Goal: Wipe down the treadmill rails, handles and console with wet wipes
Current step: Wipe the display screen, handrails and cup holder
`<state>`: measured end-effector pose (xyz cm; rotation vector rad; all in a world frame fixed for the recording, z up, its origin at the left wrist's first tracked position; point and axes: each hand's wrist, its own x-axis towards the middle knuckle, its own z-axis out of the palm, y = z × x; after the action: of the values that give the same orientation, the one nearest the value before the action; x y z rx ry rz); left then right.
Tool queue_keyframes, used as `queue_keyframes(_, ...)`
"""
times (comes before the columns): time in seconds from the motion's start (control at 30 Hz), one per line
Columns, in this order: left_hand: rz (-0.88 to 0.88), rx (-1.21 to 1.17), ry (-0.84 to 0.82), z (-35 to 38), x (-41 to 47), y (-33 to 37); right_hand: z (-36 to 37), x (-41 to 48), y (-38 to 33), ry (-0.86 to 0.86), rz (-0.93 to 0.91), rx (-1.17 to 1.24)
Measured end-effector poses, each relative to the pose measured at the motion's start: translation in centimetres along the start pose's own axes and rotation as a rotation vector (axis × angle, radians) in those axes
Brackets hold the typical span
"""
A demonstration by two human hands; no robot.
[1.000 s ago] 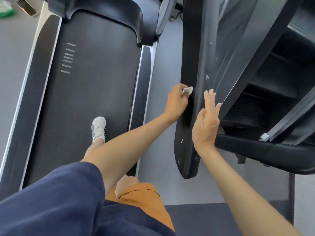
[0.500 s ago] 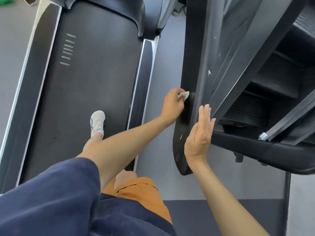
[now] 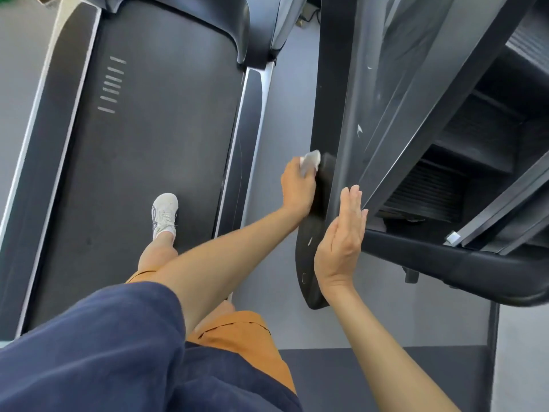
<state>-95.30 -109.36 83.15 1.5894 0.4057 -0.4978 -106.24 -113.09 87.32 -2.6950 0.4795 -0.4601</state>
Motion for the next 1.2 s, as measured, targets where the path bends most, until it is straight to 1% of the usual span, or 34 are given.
queue_keyframes(0.1,0.026,0.014,-0.021,-0.1,0.0,-0.4,-0.1,-0.1,0.1,0.002,-0.001,0.001)
queue_keyframes(0.23,-0.109,0.073,-0.14,-2.4,-6.7,-6.1,0.0,0.0,0.1,0.003,-0.001,0.015)
queue_keyframes(0.27,-0.122,0.078,-0.148,-2.7,-7.6,-6.9,0.0,0.0,0.1,0.005,-0.005,0.014)
queue_keyframes(0.33,-0.111,0.054,-0.115,-2.6,-6.7,-6.1,0.0,0.0,0.1,0.012,-0.009,0.01)
queue_keyframes(0.47,-0.065,0.015,-0.077,-0.9,-0.4,-1.2,0.0,0.0,0.0,0.008,-0.004,0.011)
queue_keyframes(0.53,-0.07,0.052,-0.071,-0.4,1.1,-0.3,-0.1,0.0,0.0,0.005,-0.004,0.005)
queue_keyframes(0.6,-0.089,0.111,-0.098,-0.8,0.2,-1.2,-0.1,0.0,0.0,0.001,-0.004,0.009)
queue_keyframes(0.67,-0.144,0.141,-0.164,-1.9,-3.0,-3.6,-0.1,0.0,0.1,0.0,-0.003,0.018)
queue_keyframes(0.73,-0.25,0.097,-0.236,-3.1,-5.9,-6.1,-0.1,-0.1,0.1,0.002,-0.005,0.021)
queue_keyframes(0.8,-0.295,0.047,-0.264,-3.5,-5.9,-6.4,-0.1,0.0,0.1,-0.002,-0.007,0.022)
queue_keyframes(0.9,-0.267,-0.006,-0.21,-2.3,-1.6,-3.6,0.0,0.0,0.0,0.002,-0.003,0.013)
queue_keyframes(1.0,-0.145,0.007,-0.166,-1.1,1.9,-0.6,0.0,0.1,0.0,-0.001,0.005,0.02)
queue_keyframes(1.03,-0.088,0.014,-0.157,-1.1,1.8,-0.2,0.0,0.1,0.0,-0.001,0.006,0.025)
queue_keyframes(1.1,-0.012,0.021,-0.194,-1.8,-0.3,-0.7,0.0,0.1,0.0,0.003,0.009,0.038)
queue_keyframes(1.2,-0.023,0.068,-0.306,-3.5,-6.6,-4.9,-0.1,0.0,0.0,0.001,0.016,0.061)
